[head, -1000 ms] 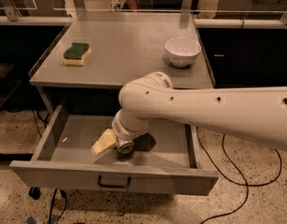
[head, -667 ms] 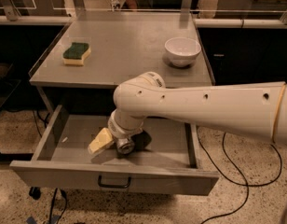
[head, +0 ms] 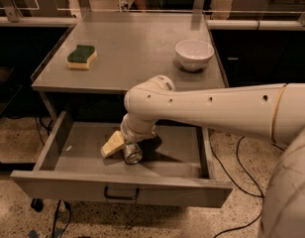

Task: Pick 7up can from top drawer and place on counter

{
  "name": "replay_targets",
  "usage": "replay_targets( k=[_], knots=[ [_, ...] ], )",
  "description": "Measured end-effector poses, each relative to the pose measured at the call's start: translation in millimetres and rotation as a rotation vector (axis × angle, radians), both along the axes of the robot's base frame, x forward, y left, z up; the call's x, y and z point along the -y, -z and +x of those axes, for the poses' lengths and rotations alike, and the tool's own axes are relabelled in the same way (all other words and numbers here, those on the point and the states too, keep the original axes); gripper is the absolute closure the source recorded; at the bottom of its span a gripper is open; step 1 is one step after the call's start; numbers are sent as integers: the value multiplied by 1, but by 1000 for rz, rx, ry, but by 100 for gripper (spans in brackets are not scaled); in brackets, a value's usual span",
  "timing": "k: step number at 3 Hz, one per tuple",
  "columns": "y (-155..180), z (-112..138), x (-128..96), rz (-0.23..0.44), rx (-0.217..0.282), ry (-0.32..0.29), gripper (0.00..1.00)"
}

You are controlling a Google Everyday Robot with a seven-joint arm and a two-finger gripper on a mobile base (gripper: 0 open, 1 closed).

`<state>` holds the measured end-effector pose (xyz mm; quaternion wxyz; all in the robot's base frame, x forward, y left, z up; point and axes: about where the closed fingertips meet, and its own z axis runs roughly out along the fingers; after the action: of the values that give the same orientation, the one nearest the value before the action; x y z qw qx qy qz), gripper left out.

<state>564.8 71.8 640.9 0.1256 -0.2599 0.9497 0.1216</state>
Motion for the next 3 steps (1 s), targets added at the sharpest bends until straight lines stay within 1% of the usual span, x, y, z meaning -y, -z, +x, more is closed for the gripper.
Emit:
replay_targets(
  k=[1,2,3],
  knots=[
    [12,8,13,-14,-6,39,0],
    [29,8,18,-18,-31,62,0],
    [40,5,17,20,-55,70,14]
  ],
)
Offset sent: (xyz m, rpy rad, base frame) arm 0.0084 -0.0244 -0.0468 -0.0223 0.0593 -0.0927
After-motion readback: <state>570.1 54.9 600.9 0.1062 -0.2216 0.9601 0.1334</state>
